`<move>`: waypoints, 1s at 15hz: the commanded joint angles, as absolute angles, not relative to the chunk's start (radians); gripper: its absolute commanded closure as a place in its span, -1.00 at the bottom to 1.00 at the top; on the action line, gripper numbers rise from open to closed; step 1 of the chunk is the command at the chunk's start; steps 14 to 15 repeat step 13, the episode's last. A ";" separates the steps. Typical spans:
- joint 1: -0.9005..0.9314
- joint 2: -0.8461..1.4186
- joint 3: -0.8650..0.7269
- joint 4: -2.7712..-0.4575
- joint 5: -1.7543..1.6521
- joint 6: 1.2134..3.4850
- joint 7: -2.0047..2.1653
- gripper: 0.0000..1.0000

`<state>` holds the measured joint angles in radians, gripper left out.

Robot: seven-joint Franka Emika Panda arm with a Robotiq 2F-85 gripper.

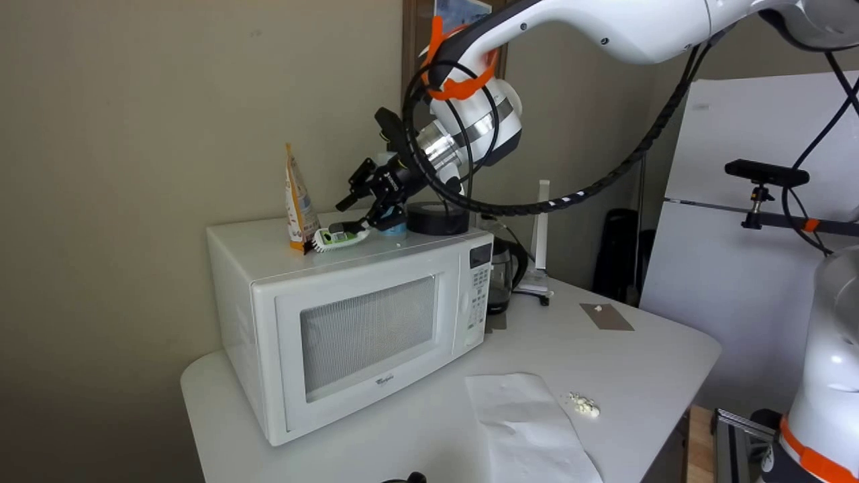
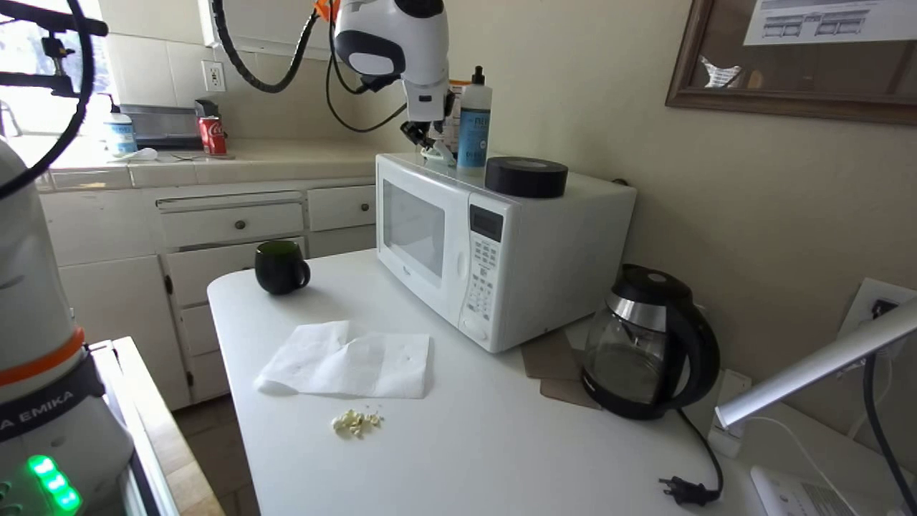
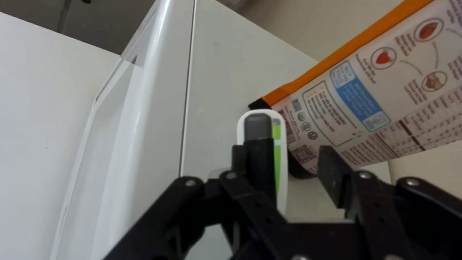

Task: Put the brush on top of the microwave.

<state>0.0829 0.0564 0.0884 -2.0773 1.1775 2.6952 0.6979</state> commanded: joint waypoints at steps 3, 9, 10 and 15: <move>0.121 -0.047 0.119 -2.142 1.166 2.690 0.683 -1.00; 0.154 -0.313 0.192 -2.434 1.086 2.708 0.643 -1.00; 0.150 -0.338 0.223 -2.492 1.044 2.765 0.674 -1.00; 0.151 -0.316 0.235 -2.479 1.052 2.799 0.659 -1.00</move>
